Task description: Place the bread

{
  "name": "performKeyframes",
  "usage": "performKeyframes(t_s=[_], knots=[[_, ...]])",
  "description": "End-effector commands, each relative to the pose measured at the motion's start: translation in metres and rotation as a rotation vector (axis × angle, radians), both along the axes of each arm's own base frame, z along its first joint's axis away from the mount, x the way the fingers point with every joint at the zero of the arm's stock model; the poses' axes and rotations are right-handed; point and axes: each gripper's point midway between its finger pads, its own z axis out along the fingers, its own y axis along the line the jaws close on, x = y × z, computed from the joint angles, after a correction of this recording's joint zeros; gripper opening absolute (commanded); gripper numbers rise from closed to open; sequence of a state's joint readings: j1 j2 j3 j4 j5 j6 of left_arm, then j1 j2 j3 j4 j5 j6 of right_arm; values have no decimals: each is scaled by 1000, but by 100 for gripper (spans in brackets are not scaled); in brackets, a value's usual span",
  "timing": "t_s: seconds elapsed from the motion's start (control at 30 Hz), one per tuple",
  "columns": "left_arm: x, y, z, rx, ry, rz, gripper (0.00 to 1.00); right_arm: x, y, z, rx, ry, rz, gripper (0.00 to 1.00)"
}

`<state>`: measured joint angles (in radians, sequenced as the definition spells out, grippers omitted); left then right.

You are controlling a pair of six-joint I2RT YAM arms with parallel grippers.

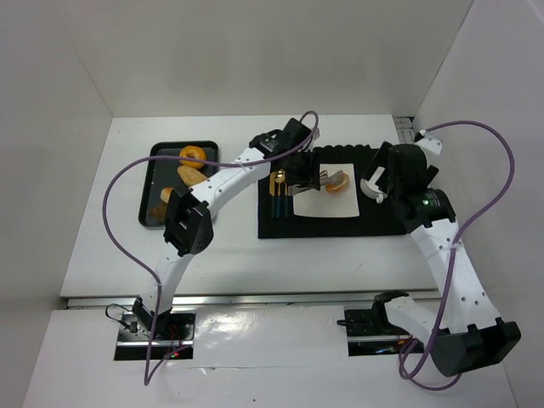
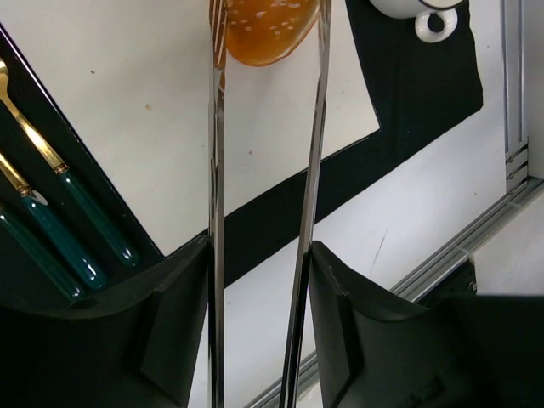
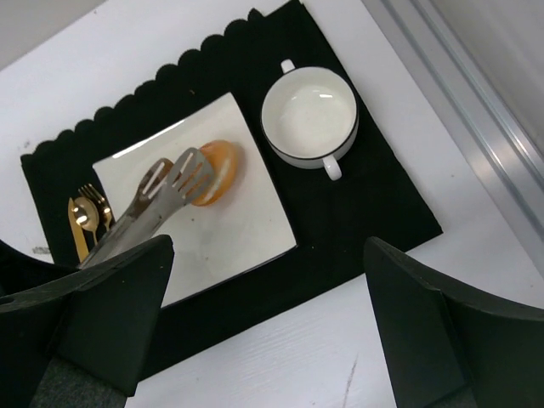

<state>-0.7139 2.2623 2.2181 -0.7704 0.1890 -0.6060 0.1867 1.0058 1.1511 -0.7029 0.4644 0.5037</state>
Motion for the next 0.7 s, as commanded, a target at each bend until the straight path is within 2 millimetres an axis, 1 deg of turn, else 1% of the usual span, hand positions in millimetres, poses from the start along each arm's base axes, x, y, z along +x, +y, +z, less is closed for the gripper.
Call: performKeyframes(t_s=[0.0, 0.07, 0.1, 0.13, 0.17, 0.2, 0.23, 0.27, 0.3, 0.33, 0.37, 0.4, 0.43, 0.47, 0.5, 0.53, 0.57, 0.6, 0.63, 0.67], knots=[[4, -5, 37, -69, -63, -3, 60, -4, -5, -5, -24, 24, -9, 100], [5, -2, 48, -73, -93, 0, 61, -2, -2, -8, -17, 34, 4, 100], [-1, -5, 58, -85, -106, -9, 61, 0, 0, -6, -11, 26, 12, 100], [-1, -4, 63, -91, -113, -10, 61, 1, 0, -10, -13, 38, 12, 100], [-2, -4, 73, -104, -128, -9, 61, 3, 0, -12, -14, 47, 12, 100], [-3, -2, 92, -129, -157, -9, 61, 3, 0, -12, -14, 47, 12, 100], [-5, -1, 100, -140, -168, -9, 61, 3, 2, -13, -9, 48, 21, 100], [-6, 3, 110, -139, -192, -10, 61, 3, 2, -13, -9, 48, 21, 100], [-7, 6, 116, -137, -201, -2, 61, 5, 2, -11, -7, 39, 21, 100], [-11, 12, 131, -143, -229, -2, 61, 7, 5, -9, 1, 25, 30, 100], [-15, 21, 132, -117, -221, 12, 61, 7, 4, -9, -6, 28, 35, 100], [-9, 37, 134, -85, -232, 58, 60, 9, 6, -7, 0, 20, 42, 100], [-3, 57, 134, -63, -222, 114, 60, 9, 6, -7, 0, 20, 42, 100], [-7, 78, 150, -64, -241, 160, 58, 9, 8, -7, 5, 20, 50, 100], [-9, 101, 126, 1, -191, 221, 58, 11, 8, -2, 8, 2, 50, 100], [-11, 122, 122, 25, -172, 268, 58, 13, 8, 0, 2, -7, 55, 100], [-5, 156, 118, 46, -151, 347, 57, 13, 7, 0, 8, -6, 56, 100], [-20, 182, 115, 60, -127, 388, 56, 15, 9, 2, 14, -18, 64, 100], [-18, 220, 111, 95, -106, 494, 56, 17, 10, -3, 13, -9, 64, 100], [-25, 240, 110, 118, -99, 547, 56, 19, 12, -6, 16, 2, 72, 100]])
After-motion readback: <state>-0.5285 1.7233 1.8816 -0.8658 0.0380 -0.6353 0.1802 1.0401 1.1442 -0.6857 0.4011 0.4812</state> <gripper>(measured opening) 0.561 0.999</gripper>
